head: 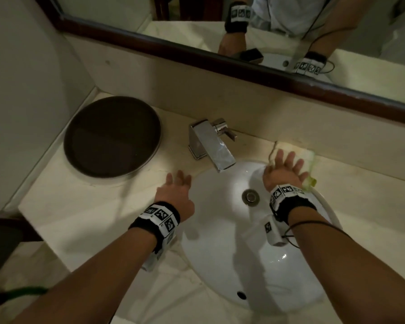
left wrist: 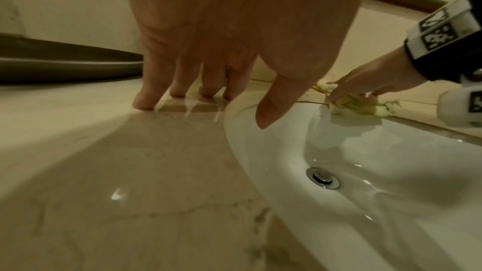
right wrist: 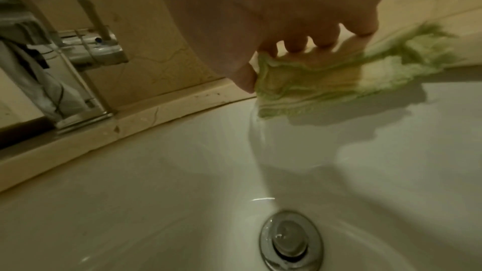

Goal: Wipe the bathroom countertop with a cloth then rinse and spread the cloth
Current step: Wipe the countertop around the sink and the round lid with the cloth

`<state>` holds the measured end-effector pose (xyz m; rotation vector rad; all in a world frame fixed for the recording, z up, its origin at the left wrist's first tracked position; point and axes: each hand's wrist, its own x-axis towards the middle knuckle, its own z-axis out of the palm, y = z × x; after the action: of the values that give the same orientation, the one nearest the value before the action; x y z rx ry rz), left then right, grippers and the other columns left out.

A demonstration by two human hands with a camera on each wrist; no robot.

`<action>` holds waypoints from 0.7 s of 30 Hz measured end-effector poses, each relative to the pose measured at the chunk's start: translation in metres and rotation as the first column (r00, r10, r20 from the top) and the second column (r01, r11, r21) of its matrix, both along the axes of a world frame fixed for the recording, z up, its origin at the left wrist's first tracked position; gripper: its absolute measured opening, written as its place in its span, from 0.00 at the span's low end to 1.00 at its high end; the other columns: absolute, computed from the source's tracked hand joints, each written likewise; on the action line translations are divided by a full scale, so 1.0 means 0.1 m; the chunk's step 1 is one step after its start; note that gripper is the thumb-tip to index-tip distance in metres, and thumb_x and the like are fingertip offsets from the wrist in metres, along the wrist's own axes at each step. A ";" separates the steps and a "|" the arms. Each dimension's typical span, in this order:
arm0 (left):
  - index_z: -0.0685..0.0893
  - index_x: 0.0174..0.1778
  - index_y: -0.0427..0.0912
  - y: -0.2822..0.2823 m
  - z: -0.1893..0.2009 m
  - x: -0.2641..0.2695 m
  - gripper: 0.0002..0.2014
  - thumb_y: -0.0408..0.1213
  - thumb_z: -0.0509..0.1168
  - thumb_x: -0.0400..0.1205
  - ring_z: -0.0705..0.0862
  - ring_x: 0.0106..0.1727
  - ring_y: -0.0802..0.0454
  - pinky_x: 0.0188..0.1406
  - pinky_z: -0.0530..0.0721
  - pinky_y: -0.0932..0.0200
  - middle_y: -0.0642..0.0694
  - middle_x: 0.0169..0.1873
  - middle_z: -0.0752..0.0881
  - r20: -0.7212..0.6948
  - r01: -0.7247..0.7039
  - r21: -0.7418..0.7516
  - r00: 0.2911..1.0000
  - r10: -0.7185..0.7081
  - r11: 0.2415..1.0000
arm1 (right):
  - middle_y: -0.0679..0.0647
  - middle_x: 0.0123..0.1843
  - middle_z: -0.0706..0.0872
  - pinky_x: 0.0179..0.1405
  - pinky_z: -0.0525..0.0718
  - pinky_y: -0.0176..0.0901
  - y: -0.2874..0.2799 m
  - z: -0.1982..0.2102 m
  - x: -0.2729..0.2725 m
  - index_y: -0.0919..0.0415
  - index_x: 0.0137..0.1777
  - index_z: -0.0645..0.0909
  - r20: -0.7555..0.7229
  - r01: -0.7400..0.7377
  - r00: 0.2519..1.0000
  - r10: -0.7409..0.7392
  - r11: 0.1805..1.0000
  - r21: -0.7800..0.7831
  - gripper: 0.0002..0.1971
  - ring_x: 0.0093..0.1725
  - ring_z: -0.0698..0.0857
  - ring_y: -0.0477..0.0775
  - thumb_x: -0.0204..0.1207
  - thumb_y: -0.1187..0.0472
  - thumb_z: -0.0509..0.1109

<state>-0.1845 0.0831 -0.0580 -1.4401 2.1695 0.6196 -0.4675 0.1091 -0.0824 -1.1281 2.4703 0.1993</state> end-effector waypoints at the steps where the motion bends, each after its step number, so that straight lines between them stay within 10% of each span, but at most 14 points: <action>1: 0.45 0.85 0.49 0.00 0.00 0.01 0.39 0.46 0.58 0.80 0.44 0.84 0.37 0.77 0.66 0.37 0.45 0.85 0.42 -0.003 0.001 0.006 1.000 -0.001 1.000 | 0.56 0.87 0.36 0.81 0.44 0.72 -0.04 -0.01 0.05 0.49 0.85 0.36 -0.014 -0.009 1.000 0.009 1.000 0.008 0.32 0.85 0.39 0.69 0.86 0.48 0.46; 8: 0.45 0.84 0.49 0.01 0.04 -0.01 0.40 0.46 0.59 0.80 0.42 0.84 0.36 0.77 0.64 0.34 0.45 0.85 0.40 -0.003 0.002 0.022 1.000 -0.002 1.000 | 0.52 0.87 0.37 0.81 0.44 0.72 -0.39 -0.06 0.65 0.45 0.85 0.36 -0.036 -0.282 0.959 0.281 0.959 -0.025 0.34 0.85 0.40 0.67 0.85 0.52 0.51; 21: 0.43 0.85 0.51 -0.01 0.04 0.03 0.42 0.47 0.60 0.79 0.42 0.85 0.40 0.79 0.63 0.39 0.48 0.85 0.39 -0.004 0.005 0.053 1.000 -0.005 0.999 | 0.47 0.87 0.51 0.81 0.56 0.64 -0.16 0.00 0.30 0.40 0.84 0.50 -0.079 -0.323 0.945 0.317 0.943 -0.082 0.30 0.85 0.52 0.59 0.85 0.55 0.56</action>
<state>-0.1813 0.0819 -0.0536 -1.4065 2.1430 0.6727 -0.4377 0.0934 -0.0822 -1.5862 2.3579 0.2178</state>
